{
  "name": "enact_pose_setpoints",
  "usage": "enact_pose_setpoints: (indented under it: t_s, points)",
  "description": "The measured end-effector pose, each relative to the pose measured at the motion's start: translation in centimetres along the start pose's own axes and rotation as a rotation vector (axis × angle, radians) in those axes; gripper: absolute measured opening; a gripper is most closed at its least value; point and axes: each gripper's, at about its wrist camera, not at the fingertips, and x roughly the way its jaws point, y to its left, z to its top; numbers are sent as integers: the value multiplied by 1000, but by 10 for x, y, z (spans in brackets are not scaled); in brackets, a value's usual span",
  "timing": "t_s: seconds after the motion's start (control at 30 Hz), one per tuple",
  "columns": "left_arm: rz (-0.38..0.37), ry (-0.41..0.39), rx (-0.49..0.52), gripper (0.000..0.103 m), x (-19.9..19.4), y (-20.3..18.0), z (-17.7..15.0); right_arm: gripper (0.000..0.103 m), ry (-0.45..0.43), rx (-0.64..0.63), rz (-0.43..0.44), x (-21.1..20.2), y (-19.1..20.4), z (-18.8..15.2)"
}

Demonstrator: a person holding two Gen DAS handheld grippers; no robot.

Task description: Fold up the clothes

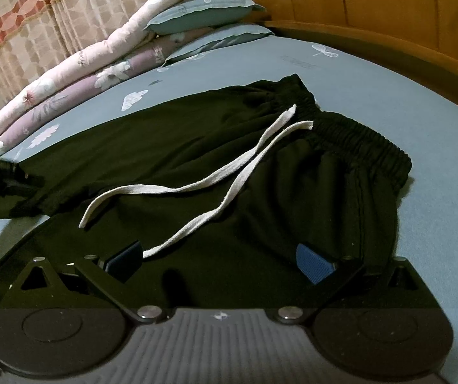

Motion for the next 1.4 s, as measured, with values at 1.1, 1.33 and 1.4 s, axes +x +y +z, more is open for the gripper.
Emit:
enact_pose_setpoints:
  t_s: [1.1,1.33,1.4]
  points:
    - [-199,-97,291,66,-37,-115,-32,103,-9,2,-41,14,9,4]
    - [-204,26,250,64,-28,-107,-48,103,-10,4,-50,10,10,1]
    - [-238,6,208,64,-46,-102,-42,103,-15,20,-52,9,10,1]
